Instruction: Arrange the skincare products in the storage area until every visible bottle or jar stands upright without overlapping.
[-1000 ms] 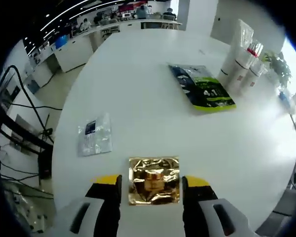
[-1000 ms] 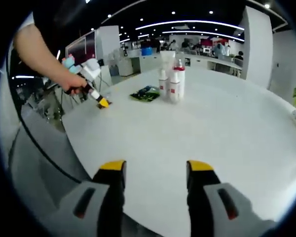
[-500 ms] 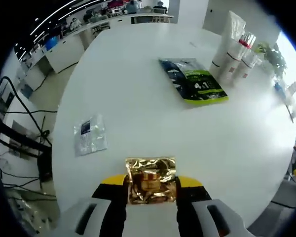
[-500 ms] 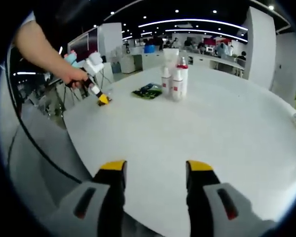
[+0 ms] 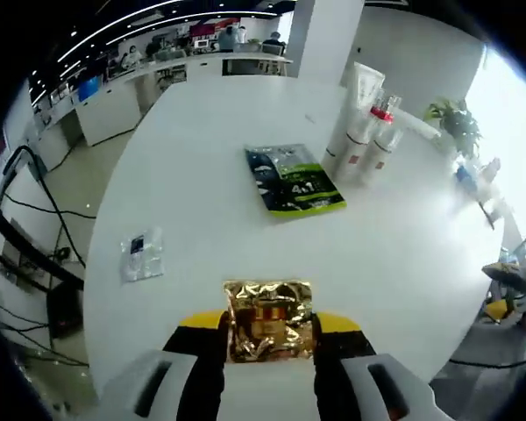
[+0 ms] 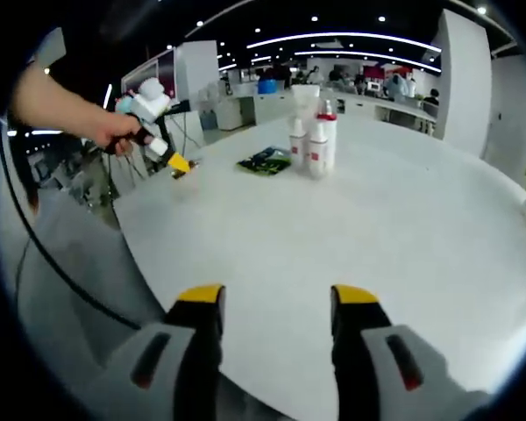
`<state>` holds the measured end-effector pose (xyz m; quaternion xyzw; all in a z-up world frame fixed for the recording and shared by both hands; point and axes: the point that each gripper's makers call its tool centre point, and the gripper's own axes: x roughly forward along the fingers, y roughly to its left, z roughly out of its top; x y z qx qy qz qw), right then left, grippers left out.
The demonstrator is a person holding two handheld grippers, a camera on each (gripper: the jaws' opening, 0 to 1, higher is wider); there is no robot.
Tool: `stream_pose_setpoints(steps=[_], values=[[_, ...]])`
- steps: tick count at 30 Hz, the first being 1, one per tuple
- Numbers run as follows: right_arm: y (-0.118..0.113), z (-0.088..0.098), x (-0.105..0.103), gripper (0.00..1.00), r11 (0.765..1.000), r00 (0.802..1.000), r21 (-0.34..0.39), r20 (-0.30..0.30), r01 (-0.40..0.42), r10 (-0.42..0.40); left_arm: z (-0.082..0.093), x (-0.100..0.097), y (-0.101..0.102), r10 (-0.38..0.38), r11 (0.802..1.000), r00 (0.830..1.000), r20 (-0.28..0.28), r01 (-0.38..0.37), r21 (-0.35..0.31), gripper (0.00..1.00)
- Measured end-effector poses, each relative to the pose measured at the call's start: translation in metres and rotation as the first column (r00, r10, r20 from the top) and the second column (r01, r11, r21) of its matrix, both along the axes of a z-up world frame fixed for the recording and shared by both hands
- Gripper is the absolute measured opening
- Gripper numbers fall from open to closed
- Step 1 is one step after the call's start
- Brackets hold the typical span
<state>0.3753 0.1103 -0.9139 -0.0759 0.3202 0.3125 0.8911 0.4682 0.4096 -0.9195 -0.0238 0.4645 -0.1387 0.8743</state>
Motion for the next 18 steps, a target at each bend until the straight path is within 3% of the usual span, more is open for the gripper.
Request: stream_pose_setpoints(steps=[4,12,18], values=[[0.001,0.000,0.000,0.50,1.000,1.000,0.023,-0.016,0.006,-0.006,0.015,-0.011,-0.033,0.014,0.996,0.999,0.042,-0.010,-0.091,0.39],[0.007,0.001,-0.005,0.51,0.999,0.999,0.030,-0.032,-0.017,0.018,0.032,-0.035,-0.076,-0.058,0.989,0.992,0.112,0.072,-0.131,0.39],[0.009,0.022,-0.002,0.52,0.997,1.000,0.075,-0.009,-0.006,0.007,0.043,-0.053,-0.102,-0.110,0.981,0.982,0.155,0.133,-0.143,0.39]])
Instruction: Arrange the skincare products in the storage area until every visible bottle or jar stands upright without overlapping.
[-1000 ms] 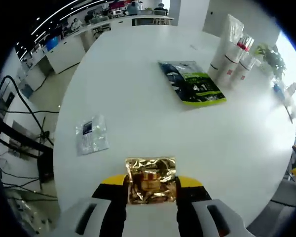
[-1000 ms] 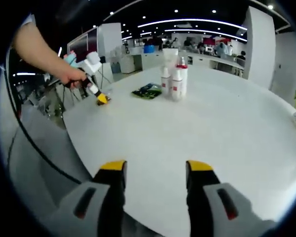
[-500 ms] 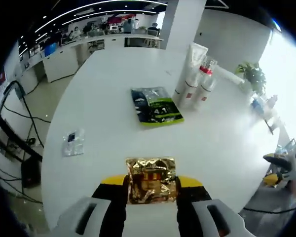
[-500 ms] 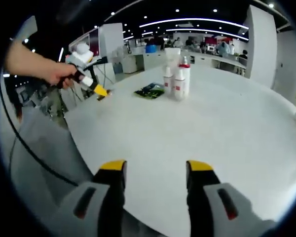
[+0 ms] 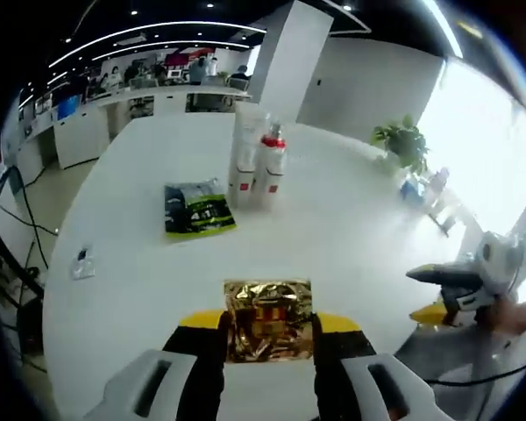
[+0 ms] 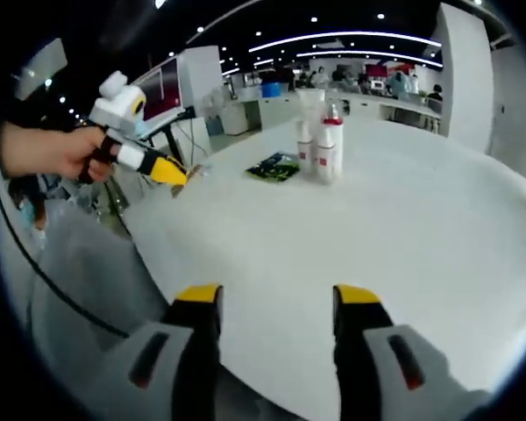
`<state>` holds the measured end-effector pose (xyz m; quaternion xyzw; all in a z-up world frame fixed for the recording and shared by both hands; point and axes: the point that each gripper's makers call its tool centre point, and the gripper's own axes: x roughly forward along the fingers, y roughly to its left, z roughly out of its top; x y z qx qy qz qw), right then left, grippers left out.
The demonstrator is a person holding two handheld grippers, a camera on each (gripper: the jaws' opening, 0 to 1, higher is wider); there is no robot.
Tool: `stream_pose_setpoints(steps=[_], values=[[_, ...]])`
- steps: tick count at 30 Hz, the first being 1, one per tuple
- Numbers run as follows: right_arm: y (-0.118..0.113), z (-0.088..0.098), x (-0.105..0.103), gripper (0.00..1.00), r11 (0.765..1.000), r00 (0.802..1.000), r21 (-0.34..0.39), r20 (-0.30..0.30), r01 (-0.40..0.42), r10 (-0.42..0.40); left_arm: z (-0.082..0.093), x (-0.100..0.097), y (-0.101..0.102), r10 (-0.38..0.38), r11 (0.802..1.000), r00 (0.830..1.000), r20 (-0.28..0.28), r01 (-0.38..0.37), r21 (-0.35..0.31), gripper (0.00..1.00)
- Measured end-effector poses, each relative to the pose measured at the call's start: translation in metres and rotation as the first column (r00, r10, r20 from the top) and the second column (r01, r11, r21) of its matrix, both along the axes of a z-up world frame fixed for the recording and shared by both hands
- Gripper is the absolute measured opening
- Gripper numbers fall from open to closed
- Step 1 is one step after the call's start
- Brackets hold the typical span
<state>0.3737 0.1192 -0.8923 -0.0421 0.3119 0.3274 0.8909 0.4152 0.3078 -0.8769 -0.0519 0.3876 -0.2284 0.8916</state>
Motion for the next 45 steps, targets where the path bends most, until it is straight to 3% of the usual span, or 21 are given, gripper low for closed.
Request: stream_pose_setpoints(steps=[5,10,21,30,38,45], values=[[0.006,0.027,0.007,0.53,0.998,1.000,0.069,0.024,0.007,-0.009,0.010,-0.010,-0.023,-0.050,0.999,0.998,0.038,0.051,-0.009,0.39],[0.014,0.058,0.010,0.53,0.974,0.999,0.224,0.012,0.047,-0.051,0.021,-0.020,-0.053,-0.123,0.992,0.990,0.074,0.124,-0.018,0.39],[0.003,0.075,-0.003,0.54,0.924,0.991,0.360,-0.038,0.130,-0.125,0.031,-0.031,-0.094,-0.184,0.980,0.978,0.097,0.191,-0.064,0.40],[-0.005,0.079,-0.006,0.54,0.874,0.984,0.452,-0.089,0.177,-0.153,0.034,-0.035,-0.109,-0.216,0.973,0.970,0.110,0.224,-0.062,0.40],[0.007,0.087,-0.008,0.56,0.841,0.986,0.516,-0.114,0.163,-0.121,0.033,-0.049,-0.113,-0.235,0.969,0.964,0.122,0.242,-0.043,0.40],[0.021,0.095,-0.011,0.56,0.775,0.983,0.609,-0.169,0.166,-0.078,0.039,-0.058,-0.110,-0.237,0.969,0.961,0.141,0.244,-0.036,0.40]])
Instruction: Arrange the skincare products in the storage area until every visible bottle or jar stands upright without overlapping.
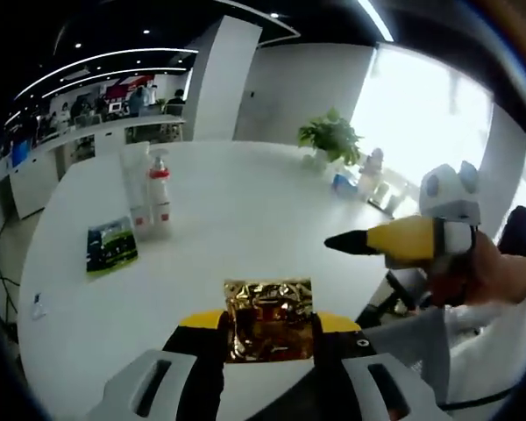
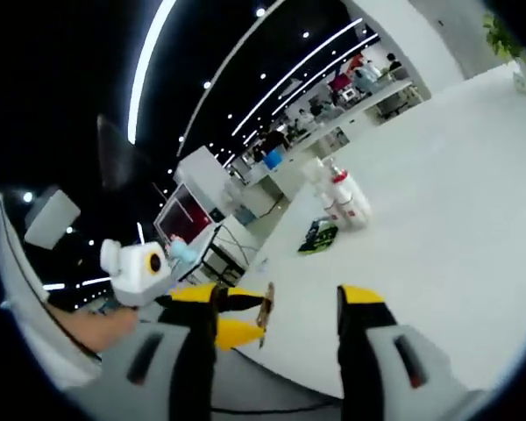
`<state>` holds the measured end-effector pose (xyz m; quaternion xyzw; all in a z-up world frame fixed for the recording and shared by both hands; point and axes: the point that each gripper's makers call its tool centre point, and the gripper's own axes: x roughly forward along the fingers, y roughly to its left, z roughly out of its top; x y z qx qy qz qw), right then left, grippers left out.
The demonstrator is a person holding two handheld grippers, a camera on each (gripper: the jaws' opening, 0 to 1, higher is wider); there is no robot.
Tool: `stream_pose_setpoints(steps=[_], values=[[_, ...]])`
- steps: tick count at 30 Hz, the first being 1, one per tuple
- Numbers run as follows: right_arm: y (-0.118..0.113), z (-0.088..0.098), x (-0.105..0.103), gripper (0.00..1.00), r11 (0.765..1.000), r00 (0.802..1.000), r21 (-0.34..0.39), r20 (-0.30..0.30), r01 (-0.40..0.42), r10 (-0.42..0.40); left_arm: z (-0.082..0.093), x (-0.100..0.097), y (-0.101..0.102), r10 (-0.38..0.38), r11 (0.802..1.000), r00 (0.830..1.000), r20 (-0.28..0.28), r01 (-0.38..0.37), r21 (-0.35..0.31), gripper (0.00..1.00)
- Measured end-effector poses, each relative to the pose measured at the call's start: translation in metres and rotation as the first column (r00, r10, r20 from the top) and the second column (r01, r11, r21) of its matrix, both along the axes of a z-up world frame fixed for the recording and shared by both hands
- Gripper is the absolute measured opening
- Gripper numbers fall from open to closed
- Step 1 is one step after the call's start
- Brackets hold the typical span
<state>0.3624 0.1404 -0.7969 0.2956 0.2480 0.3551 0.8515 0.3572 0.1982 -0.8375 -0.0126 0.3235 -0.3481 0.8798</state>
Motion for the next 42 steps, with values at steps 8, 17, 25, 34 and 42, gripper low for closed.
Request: stream_pose_setpoints(steps=[8,17,25,34,42], values=[[0.034,-0.015,-0.020,0.51,0.991,0.983,0.061,-0.133,-0.120,0.128,0.011,-0.015,-0.001,-0.040,0.999,0.997,0.064,0.038,0.028,0.40],[0.054,-0.029,-0.030,0.29,0.981,0.954,0.061,-0.227,-0.186,0.195,0.021,-0.037,-0.013,-0.118,0.993,0.987,0.105,0.114,0.040,0.40],[0.061,-0.031,-0.040,0.14,0.969,0.931,0.082,-0.270,-0.233,0.247,0.020,-0.037,-0.009,-0.144,0.988,0.982,0.120,0.136,0.077,0.40],[0.062,-0.031,-0.043,0.03,0.956,0.913,0.097,-0.284,-0.277,0.293,0.019,-0.038,-0.010,-0.184,0.979,0.973,0.140,0.168,0.118,0.41],[0.054,-0.031,-0.043,0.02,0.940,0.900,0.091,-0.273,-0.329,0.341,0.020,-0.039,-0.005,-0.179,0.983,0.981,0.070,0.181,-0.023,0.49]])
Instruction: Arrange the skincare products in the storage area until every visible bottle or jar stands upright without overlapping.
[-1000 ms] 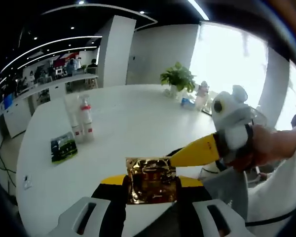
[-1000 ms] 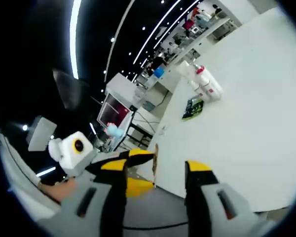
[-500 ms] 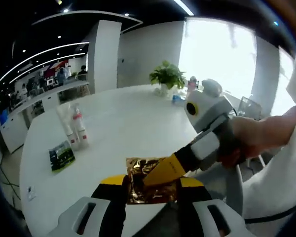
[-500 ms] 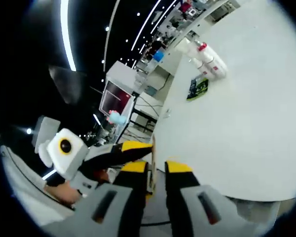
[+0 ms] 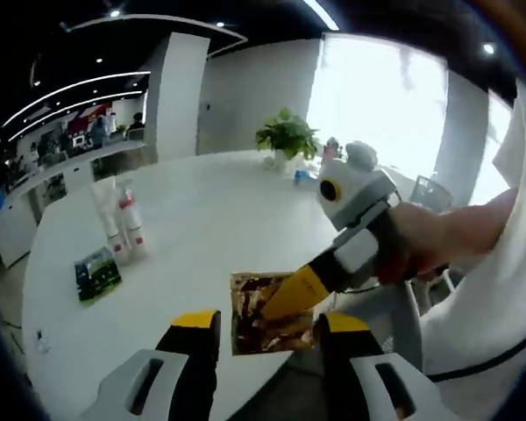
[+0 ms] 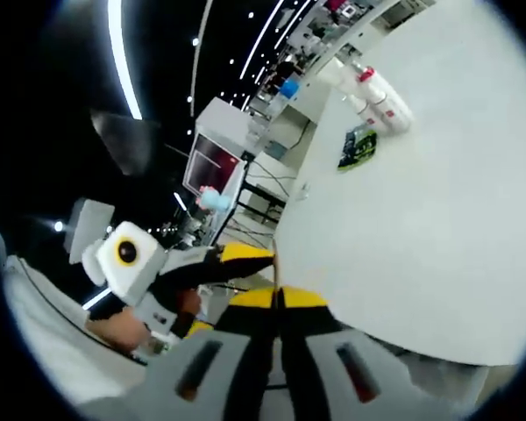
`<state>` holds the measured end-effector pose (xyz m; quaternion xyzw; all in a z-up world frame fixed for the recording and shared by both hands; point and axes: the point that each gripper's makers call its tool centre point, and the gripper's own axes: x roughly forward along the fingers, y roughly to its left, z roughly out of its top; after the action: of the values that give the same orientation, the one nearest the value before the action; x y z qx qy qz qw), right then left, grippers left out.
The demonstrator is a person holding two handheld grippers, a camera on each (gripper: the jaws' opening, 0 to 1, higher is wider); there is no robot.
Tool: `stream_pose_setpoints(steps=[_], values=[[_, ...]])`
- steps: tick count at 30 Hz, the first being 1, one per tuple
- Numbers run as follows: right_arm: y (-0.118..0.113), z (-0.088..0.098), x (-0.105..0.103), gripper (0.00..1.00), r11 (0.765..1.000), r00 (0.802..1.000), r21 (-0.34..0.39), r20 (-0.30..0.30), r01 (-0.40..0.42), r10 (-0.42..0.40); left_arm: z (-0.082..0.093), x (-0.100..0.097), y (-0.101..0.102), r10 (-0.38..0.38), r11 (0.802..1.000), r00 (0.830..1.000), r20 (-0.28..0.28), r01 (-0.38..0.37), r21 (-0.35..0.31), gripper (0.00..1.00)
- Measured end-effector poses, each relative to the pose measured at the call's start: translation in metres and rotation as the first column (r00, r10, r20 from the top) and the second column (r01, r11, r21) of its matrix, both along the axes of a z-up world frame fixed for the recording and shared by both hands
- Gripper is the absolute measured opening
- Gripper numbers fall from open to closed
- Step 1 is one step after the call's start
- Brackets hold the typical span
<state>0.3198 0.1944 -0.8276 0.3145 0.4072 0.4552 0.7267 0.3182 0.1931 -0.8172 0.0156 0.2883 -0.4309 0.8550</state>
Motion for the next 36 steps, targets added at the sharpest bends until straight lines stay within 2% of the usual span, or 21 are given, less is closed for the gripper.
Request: stream_pose_setpoints(steps=[3,5,6,7,10,14,15,18,19,20,21,23,25,26,30,36], values=[[-0.002,0.005,0.000,0.02,1.000,1.000,0.018,0.007,-0.024,0.024,-0.001,-0.002,0.001,0.001,0.998,0.998,-0.068,-0.006,-0.066,0.50],[-0.001,0.013,-0.001,0.02,0.996,0.999,0.068,0.014,-0.049,0.048,0.000,-0.003,0.001,0.002,0.994,0.995,-0.103,-0.013,-0.110,0.48],[0.000,0.017,-0.001,0.02,0.994,0.998,0.095,0.013,-0.062,0.061,0.001,-0.006,-0.001,-0.005,0.988,0.989,-0.151,-0.018,-0.153,0.46],[0.000,0.022,-0.004,0.02,0.989,0.996,0.117,0.020,-0.088,0.087,0.002,-0.009,-0.002,-0.016,0.981,0.981,-0.192,-0.022,-0.193,0.43],[0.003,0.030,-0.009,0.02,0.979,0.990,0.150,0.043,-0.139,0.134,0.005,-0.010,-0.004,-0.021,0.965,0.967,-0.256,-0.048,-0.259,0.31],[0.003,0.032,-0.012,0.02,0.976,0.985,0.140,0.063,-0.169,0.162,0.009,-0.007,-0.003,-0.011,0.941,0.948,-0.318,-0.098,-0.325,0.20],[0.003,0.032,-0.011,0.02,0.976,0.984,0.138,0.072,-0.171,0.162,0.011,-0.008,-0.003,-0.019,0.929,0.934,-0.356,-0.115,-0.351,0.17],[0.002,0.032,-0.010,0.03,0.975,0.984,0.140,0.082,-0.170,0.160,0.015,-0.011,-0.001,-0.050,0.919,0.927,-0.371,-0.103,-0.380,0.02],[0.003,0.032,-0.010,0.03,0.974,0.981,0.143,0.099,-0.178,0.165,0.020,-0.013,-0.004,-0.069,0.899,0.916,-0.395,-0.115,-0.422,0.02],[0.003,0.034,-0.011,0.03,0.972,0.982,0.151,0.087,-0.178,0.166,0.017,-0.010,-0.001,-0.044,0.900,0.914,-0.402,-0.139,-0.414,0.01],[0.004,0.034,-0.008,0.04,0.973,0.982,0.150,0.101,-0.174,0.160,0.016,-0.009,0.001,-0.038,0.898,0.918,-0.395,-0.143,-0.417,0.01],[0.004,0.035,-0.005,0.06,0.976,0.981,0.144,0.122,-0.165,0.148,0.016,-0.008,0.001,-0.032,0.889,0.913,-0.407,-0.160,-0.429,0.01],[0.004,0.039,0.003,0.08,0.977,0.987,0.177,0.125,-0.120,0.098,0.020,-0.007,0.002,-0.032,0.864,0.903,-0.427,-0.190,-0.465,0.01],[0.004,0.042,0.003,0.08,0.973,0.989,0.199,0.113,-0.115,0.093,0.021,-0.006,0.003,-0.032,0.860,0.903,-0.429,-0.194,-0.473,0.01],[0.002,0.048,0.009,0.08,0.964,0.994,0.252,0.084,-0.082,0.063,0.021,-0.005,0.004,-0.032,0.853,0.901,-0.433,-0.201,-0.481,0.01],[0.006,0.050,0.011,0.02,0.956,0.996,0.281,0.068,-0.082,0.065,0.024,-0.005,0.006,-0.034,0.835,0.896,-0.442,-0.218,-0.505,0.01]])
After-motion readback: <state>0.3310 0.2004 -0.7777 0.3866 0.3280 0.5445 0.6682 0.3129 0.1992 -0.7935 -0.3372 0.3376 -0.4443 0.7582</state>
